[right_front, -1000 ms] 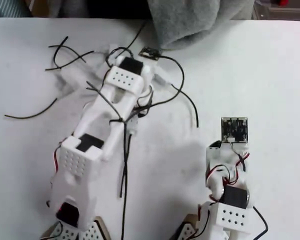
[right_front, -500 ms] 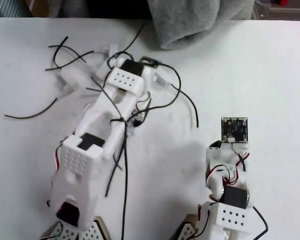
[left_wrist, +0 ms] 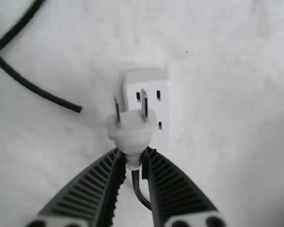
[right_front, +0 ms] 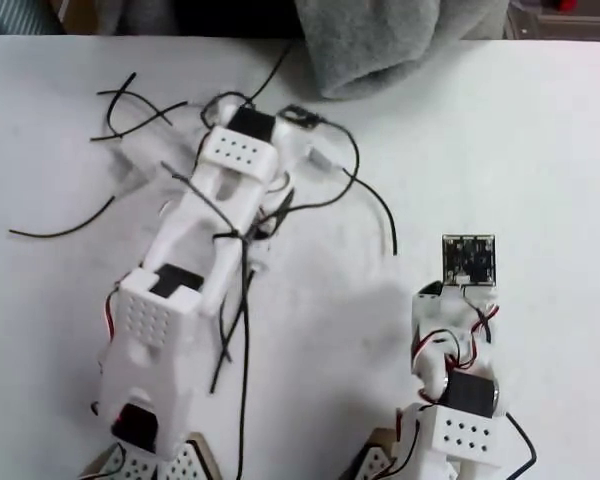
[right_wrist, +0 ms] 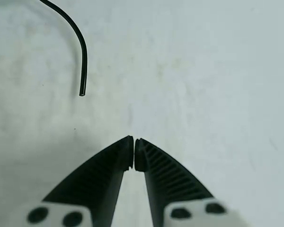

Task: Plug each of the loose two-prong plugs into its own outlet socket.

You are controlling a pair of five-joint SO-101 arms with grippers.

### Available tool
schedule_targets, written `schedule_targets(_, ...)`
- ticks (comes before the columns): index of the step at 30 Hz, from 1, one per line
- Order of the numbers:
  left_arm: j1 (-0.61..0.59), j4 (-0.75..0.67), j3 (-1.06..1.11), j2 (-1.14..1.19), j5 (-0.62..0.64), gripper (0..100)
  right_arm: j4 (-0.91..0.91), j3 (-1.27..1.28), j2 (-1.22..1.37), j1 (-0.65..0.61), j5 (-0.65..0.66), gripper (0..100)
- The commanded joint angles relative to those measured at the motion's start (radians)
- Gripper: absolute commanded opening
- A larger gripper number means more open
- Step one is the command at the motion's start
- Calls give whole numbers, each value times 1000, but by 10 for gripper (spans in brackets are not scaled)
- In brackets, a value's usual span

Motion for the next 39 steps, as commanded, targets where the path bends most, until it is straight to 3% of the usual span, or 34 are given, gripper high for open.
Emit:
schedule_targets(1, 16, 6, -144, -61, -12, 24, -4, -6, -12, -4, 9, 19)
schedule_targets(10, 163, 3, 3, -392, -15, 24, -4, -6, -12, -4, 11, 19)
schedule_targets(17, 124, -11, 509, -604, -95, 24, -4, -6, -12, -4, 11, 19)
schedule_targets(28, -114, -342, 1381, -1047, -404, 24, 1, -5, -12, -4, 11, 19)
schedule_targets(35, -398, -529, 1654, -1119, -603, 24, 5, -3, -10, -35, 11, 19)
schedule_targets(39, -498, -623, 1748, -1119, -706, 24, 18, -3, -10, -56, 11, 19)
